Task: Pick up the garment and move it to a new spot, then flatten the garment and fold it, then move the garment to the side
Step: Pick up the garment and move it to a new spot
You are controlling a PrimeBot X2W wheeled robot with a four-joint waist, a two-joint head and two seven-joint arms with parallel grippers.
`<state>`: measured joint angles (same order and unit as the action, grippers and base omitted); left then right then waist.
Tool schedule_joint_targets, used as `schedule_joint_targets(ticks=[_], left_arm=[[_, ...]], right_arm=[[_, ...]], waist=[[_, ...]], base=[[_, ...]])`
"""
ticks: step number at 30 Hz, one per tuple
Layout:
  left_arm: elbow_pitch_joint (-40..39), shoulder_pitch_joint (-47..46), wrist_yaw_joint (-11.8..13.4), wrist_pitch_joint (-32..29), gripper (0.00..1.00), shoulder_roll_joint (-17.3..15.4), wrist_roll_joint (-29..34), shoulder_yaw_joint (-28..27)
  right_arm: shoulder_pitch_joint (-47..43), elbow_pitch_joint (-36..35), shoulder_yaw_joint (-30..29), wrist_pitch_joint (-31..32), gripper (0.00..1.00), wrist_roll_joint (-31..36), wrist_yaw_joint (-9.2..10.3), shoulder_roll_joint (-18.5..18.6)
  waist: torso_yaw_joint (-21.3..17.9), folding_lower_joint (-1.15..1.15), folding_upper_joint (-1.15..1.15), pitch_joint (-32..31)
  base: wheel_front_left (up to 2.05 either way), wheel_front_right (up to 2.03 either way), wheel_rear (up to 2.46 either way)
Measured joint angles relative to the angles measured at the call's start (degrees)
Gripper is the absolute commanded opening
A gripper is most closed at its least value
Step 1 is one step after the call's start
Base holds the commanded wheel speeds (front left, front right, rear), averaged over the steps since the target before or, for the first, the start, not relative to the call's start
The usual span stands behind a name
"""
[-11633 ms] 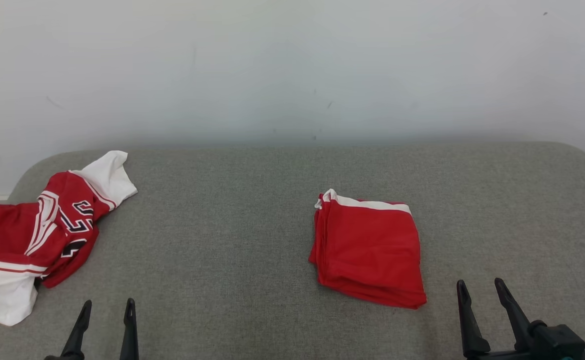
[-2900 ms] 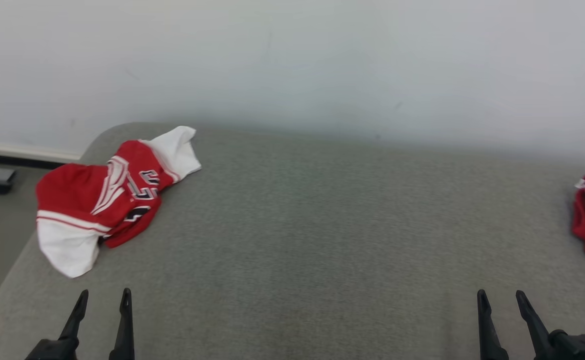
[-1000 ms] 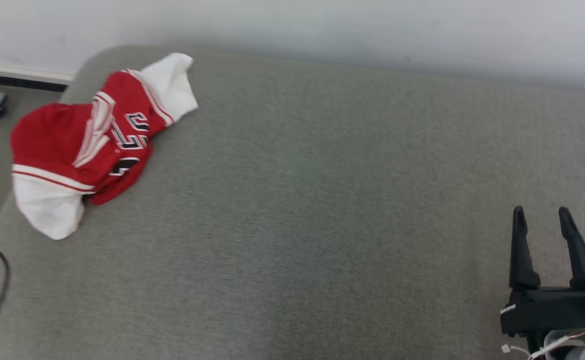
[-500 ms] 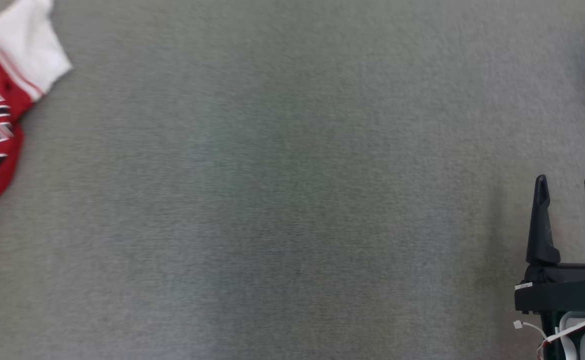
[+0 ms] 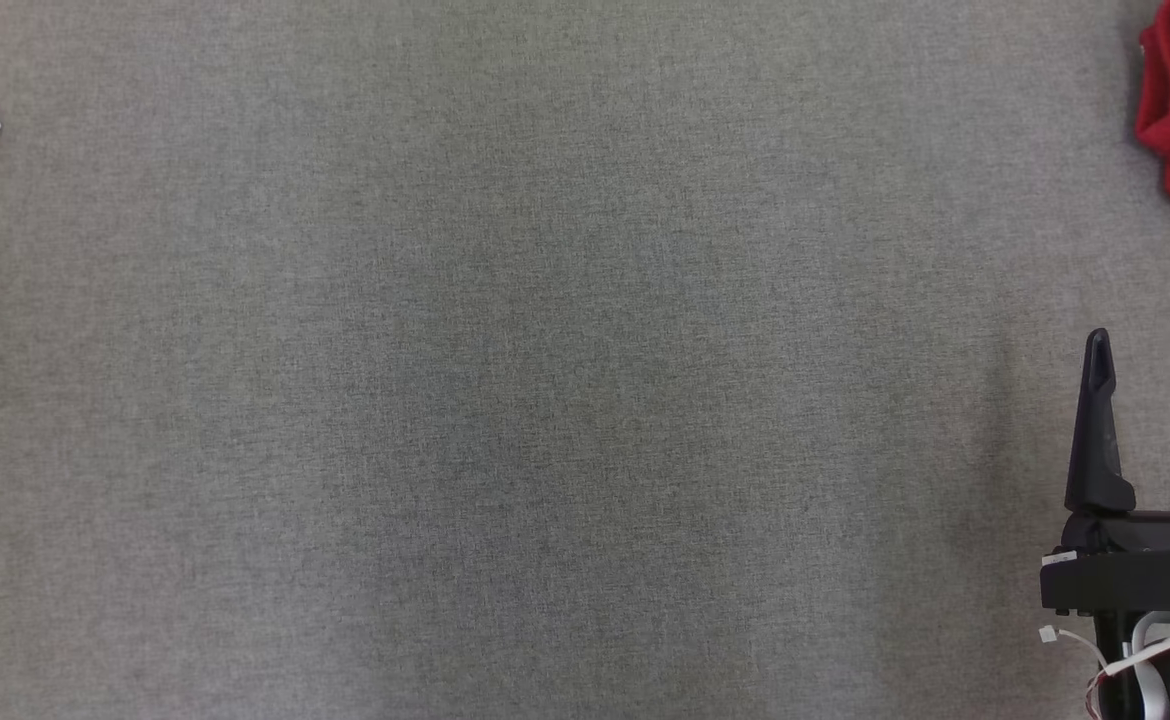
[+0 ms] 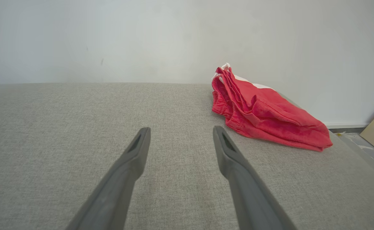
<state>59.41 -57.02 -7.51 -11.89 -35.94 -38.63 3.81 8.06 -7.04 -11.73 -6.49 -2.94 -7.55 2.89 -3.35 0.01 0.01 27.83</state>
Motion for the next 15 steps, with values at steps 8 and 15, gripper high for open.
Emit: schedule_joint_targets(ticks=[8, 15], left_arm=[[6.8, -1.6, 0.0, -7.4, 1.00, 0.7, -1.8, 1.9], [7.0, -1.6, 0.0, 1.9, 0.00, 1.1, 0.0, 3.4]], right_arm=[[-0.1, -0.5, 0.1, 0.9, 1.00, 0.2, 0.00, 0.0], [-0.1, -0.7, 0.0, 1.4, 1.00, 0.4, 0.00, 0.0]], waist=[[-0.4, -0.01, -0.01, -0.6], [-0.2, -0.01, -0.01, -1.7]], base=[[0.00, 0.00, 0.00], [0.00, 0.00, 0.00]])
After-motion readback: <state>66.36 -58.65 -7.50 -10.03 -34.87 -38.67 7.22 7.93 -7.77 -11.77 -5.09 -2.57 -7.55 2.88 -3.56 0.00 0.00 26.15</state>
